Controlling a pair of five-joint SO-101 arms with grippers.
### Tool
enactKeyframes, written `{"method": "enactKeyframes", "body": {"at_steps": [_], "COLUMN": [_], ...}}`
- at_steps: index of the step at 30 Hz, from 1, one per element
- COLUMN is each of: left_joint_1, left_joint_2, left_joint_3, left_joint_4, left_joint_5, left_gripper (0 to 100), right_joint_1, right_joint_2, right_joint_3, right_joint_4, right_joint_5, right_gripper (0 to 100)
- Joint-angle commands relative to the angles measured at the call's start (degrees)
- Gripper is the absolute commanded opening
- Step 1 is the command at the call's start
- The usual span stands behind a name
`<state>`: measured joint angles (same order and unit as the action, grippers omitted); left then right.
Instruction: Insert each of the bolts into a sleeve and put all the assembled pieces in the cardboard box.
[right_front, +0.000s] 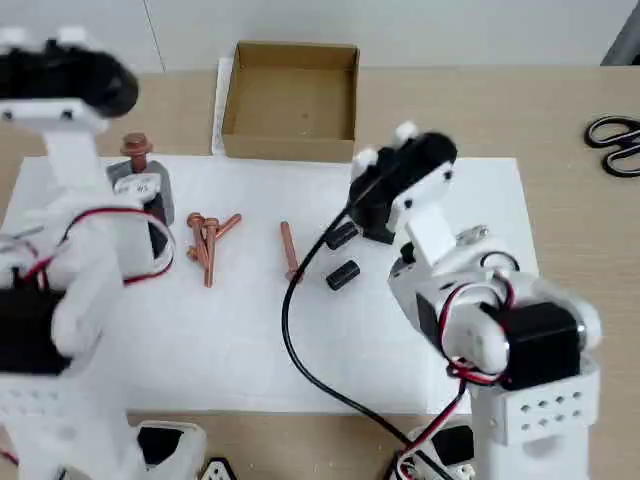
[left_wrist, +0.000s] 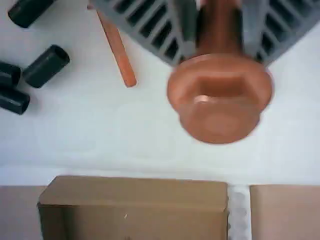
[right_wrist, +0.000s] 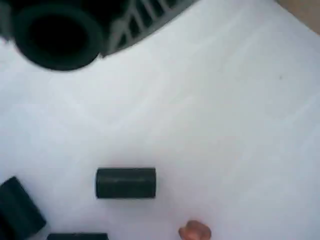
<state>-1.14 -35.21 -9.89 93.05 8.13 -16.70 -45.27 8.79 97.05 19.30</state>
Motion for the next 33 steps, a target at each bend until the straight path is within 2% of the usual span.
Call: {"method": "enactKeyframes", "body": {"at_steps": [1,7,10,15,19,22,28,33], "left_joint_1": [0.62,0.62,0.62,3.43,11.52,15.65,19.60,24.26], "left_joint_2": [-5.80,-12.84,-14.77,-16.00,-16.00,-16.00,-16.00,-16.09], "left_joint_3": [8.92,24.75,30.99,37.93,43.21,46.20,47.78,47.87], "left_joint_4": [-8.26,-22.68,-27.08,-35.08,-42.29,-47.56,-50.11,-49.85], "left_joint_5": [-0.09,8.00,10.20,14.24,19.96,21.63,21.54,21.54], "left_gripper": [1,1,1,1,1,1,1,1], "right_joint_1": [-0.04,-0.48,-3.47,-8.66,-9.98,-10.15,-16.04,-16.40], "right_joint_2": [-4.18,-14.11,-20.09,-30.55,-35.82,-38.55,-44.00,-49.71], "right_joint_3": [8.18,26.99,37.01,48.35,54.33,58.99,66.46,70.59], "right_joint_4": [-6.55,-26.95,-32.57,-33.71,-37.93,-42.07,-49.01,-51.03], "right_joint_5": [-0.88,-13.19,-17.41,-17.05,-17.32,-17.49,-24.18,-24.35], "right_gripper": [0.4,0.4,0.4,0.4,0.4,0.4,0.4,0.4]}}
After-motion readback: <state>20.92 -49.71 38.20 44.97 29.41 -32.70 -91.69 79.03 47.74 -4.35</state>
